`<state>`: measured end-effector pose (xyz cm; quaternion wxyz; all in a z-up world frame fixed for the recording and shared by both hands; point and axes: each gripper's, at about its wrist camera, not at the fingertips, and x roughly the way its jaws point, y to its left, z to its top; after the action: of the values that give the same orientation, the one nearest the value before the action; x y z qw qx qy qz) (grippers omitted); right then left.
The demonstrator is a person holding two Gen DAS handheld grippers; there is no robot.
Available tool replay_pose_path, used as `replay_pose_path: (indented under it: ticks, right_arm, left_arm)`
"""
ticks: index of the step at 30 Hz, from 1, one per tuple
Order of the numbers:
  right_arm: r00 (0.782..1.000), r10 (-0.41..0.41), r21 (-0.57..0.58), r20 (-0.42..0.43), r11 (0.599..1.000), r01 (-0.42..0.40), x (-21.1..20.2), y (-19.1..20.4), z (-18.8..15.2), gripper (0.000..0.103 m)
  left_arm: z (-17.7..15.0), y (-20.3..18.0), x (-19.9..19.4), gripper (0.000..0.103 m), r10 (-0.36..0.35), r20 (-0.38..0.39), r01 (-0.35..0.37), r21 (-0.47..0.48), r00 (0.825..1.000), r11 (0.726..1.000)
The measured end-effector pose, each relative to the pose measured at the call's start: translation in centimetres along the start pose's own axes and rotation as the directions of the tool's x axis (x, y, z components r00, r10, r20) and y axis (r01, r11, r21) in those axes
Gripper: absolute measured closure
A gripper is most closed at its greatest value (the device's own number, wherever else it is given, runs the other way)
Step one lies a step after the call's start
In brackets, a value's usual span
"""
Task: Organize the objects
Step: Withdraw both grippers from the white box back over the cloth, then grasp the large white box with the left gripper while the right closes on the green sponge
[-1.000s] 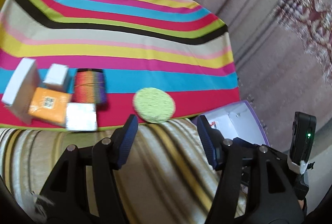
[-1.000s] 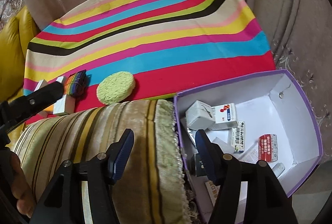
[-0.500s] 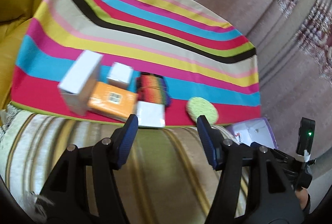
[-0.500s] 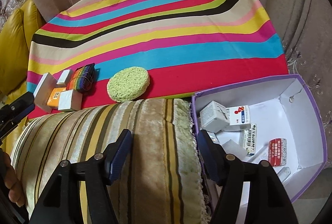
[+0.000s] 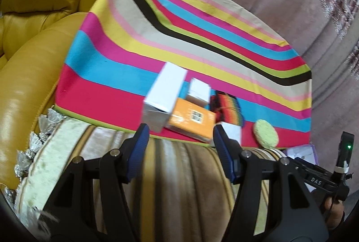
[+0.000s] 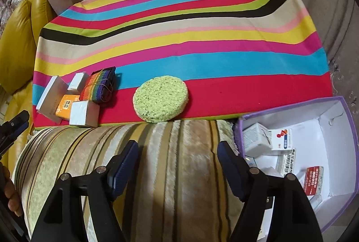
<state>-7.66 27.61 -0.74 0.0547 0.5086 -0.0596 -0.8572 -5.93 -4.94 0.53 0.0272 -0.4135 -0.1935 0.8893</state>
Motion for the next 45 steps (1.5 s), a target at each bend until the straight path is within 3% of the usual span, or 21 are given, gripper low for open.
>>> replay_pose_path:
  ticks: [10, 18, 36, 41, 45]
  right_arm:
    - [1.0, -0.007, -0.035, -0.019, 0.999, 0.007, 1.8, 1.8, 1.6, 0.028]
    - [0.999, -0.017, -0.059, -0.04, 0.998, 0.015, 3.6, 2.5, 3.0, 0.028]
    - [0.996, -0.043, -0.097, -0.08, 0.995, 0.035, 6.3, 3.5, 4.8, 0.025]
    - [0.995, -0.049, -0.098, -0.085, 0.994, 0.04, 6.6, 3.7, 5.0, 0.025]
    - [0.995, -0.049, -0.114, -0.086, 0.993, 0.039, 6.7, 4.0, 5.1, 0.022]
  left_arm:
    - [2.0, 0.8, 2.1, 0.04, 0.07, -0.028, -0.068, 0.044, 0.997, 0.997]
    - [3.2, 0.5, 4.6, 0.038, 0.076, -0.078, -0.069, 0.095, 0.994, 0.993]
    - [5.3, 4.9, 7.2, 0.037, 0.097, -0.122, -0.103, -0.045, 0.988, 0.994]
    - [5.4, 5.4, 7.7, 0.029, 0.104, -0.139, -0.112, -0.048, 0.985, 0.993]
    - [5.5, 4.3, 7.9, 0.016, 0.135, -0.148, -0.132, 0.031, 0.98, 0.991]
